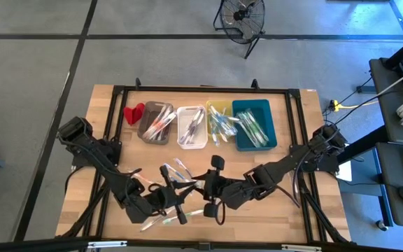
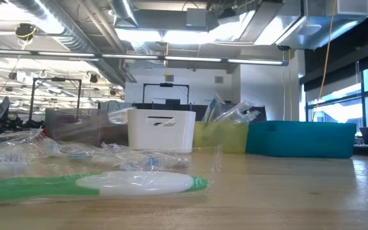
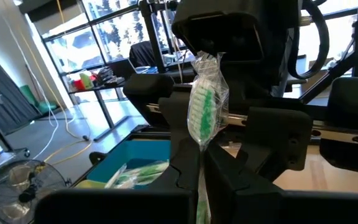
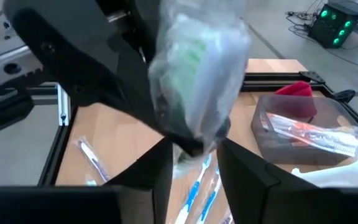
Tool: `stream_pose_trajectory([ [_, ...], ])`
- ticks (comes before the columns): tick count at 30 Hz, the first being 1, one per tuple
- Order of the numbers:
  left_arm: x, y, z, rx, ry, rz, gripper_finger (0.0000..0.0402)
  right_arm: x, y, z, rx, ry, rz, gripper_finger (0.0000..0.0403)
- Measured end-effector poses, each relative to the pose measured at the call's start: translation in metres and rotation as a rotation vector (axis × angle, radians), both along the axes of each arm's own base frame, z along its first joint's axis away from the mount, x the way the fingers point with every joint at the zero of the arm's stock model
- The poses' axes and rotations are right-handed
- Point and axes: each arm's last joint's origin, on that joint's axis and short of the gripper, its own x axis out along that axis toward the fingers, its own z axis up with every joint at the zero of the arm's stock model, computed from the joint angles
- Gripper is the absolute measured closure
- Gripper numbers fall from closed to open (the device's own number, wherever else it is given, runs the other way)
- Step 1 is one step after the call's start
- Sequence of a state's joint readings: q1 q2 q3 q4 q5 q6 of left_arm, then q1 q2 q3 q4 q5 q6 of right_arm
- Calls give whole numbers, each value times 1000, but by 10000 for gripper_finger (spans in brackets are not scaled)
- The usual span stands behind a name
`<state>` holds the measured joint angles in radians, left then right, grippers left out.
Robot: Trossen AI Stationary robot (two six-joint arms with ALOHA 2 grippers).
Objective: Pick & Place Toothbrushes
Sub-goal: Put the left green toothbrush into the blue bin
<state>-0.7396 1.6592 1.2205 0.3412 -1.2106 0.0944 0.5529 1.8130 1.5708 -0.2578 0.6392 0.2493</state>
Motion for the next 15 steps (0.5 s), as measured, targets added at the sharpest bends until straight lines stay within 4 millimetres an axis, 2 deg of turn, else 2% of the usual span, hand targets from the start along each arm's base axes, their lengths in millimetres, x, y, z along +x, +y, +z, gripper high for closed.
stream_pose_trajectory([
  [5,1,0,0,3,3,-11,397,2,-2,1,7,-7,2,254],
  [8,1,0,0,3,4,-16,396,4,-4,0,21,3,27,254],
  [11,1,0,0,3,4,-18,397,5,-5,0,39,13,60,280],
  [15,1,0,0,2,5,-34,396,6,-6,0,29,23,95,352],
])
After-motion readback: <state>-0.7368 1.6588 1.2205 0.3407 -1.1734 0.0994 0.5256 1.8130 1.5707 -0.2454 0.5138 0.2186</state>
